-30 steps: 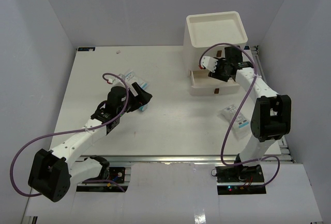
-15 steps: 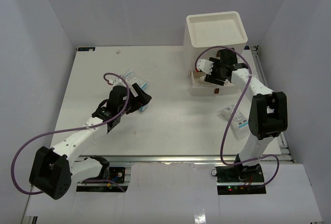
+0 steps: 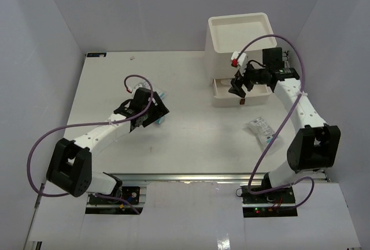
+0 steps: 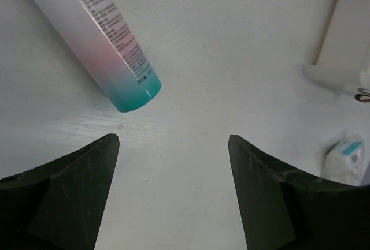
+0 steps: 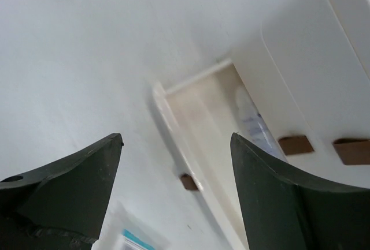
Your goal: Organize the makeup
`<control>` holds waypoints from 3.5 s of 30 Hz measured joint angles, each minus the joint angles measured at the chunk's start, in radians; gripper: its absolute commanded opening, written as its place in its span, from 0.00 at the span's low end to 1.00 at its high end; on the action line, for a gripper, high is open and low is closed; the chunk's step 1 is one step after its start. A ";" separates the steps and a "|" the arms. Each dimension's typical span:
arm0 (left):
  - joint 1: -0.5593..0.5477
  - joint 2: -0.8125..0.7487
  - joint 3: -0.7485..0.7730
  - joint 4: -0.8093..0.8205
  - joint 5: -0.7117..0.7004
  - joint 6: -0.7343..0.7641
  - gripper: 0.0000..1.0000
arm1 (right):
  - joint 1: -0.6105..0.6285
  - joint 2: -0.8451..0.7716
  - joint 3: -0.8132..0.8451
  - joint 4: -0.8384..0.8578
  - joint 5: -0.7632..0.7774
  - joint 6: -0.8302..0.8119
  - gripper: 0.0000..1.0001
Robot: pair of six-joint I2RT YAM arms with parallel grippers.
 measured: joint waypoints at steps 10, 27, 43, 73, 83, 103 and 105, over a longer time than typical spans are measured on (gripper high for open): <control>0.000 0.226 0.204 -0.159 -0.087 -0.021 0.87 | -0.097 -0.152 -0.282 -0.060 -0.316 0.102 0.85; 0.015 0.454 0.329 -0.331 -0.215 -0.089 0.67 | -0.232 -0.174 -0.288 -0.032 -0.402 0.148 0.85; 0.018 0.235 0.094 -0.293 -0.163 -0.097 0.00 | -0.234 -0.177 -0.288 -0.036 -0.451 0.155 0.85; -0.237 0.289 0.154 0.746 0.674 0.111 0.00 | -0.060 -0.110 -0.342 0.618 -0.611 1.293 0.90; -0.268 0.334 0.199 0.802 0.696 0.088 0.00 | -0.037 -0.106 -0.380 0.768 -0.545 1.450 0.92; -0.276 0.365 0.262 0.752 0.691 0.120 0.89 | -0.044 -0.079 -0.454 0.990 -0.551 1.580 0.15; -0.273 0.357 0.264 0.722 0.660 0.147 0.95 | -0.048 -0.078 -0.416 0.869 -0.548 1.439 0.11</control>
